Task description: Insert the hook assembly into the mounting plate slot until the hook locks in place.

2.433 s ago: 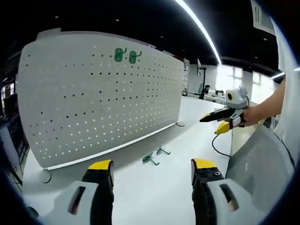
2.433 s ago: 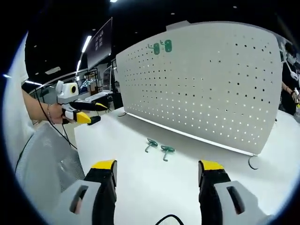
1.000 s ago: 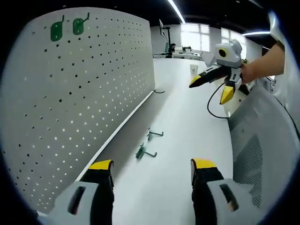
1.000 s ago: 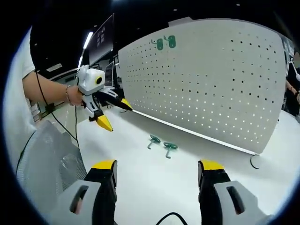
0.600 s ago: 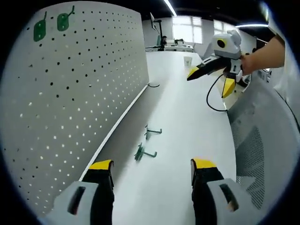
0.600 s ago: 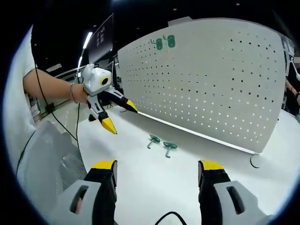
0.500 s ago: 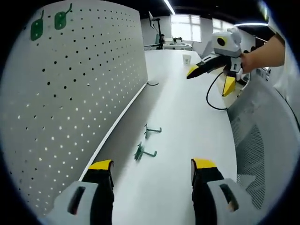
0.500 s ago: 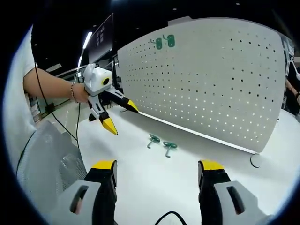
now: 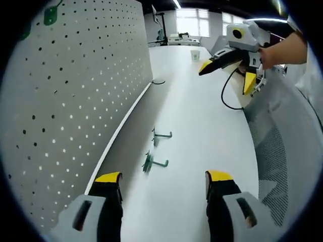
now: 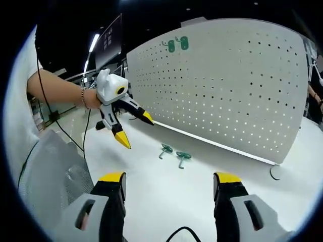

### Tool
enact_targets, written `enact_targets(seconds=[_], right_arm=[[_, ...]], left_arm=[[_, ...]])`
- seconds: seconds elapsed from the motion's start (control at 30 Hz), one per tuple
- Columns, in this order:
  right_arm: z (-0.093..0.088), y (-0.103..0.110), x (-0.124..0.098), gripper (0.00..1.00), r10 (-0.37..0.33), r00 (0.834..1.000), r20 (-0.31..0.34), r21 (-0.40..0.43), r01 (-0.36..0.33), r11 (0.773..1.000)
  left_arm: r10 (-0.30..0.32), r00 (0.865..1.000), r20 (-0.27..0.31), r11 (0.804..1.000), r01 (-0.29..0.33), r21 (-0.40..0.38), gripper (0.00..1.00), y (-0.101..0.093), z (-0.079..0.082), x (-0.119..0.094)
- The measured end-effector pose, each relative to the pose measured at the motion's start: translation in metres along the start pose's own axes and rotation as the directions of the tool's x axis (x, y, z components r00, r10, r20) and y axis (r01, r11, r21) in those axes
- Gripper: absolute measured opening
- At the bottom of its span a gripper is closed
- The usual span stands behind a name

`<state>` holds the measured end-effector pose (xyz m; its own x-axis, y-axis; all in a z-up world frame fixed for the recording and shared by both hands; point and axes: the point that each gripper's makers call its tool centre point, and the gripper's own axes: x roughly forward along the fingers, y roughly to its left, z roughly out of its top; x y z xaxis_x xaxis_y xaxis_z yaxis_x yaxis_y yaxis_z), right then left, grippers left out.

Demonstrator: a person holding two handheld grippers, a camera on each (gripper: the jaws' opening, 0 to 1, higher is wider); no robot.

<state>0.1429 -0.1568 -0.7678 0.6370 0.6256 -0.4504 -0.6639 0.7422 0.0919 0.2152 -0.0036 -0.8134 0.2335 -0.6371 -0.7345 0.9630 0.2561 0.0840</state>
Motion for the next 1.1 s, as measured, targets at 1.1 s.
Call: enact_targets(seconds=[1.1], right_arm=[[-0.001, 0.0, -0.004, 0.69, -0.005, 1.0, -0.009, 0.001, 0.005, 1.0]], left_arm=[[-0.085, 0.993, -0.086, 0.993, 0.091, 0.069, 0.67, 0.007, -0.006, 0.031]])
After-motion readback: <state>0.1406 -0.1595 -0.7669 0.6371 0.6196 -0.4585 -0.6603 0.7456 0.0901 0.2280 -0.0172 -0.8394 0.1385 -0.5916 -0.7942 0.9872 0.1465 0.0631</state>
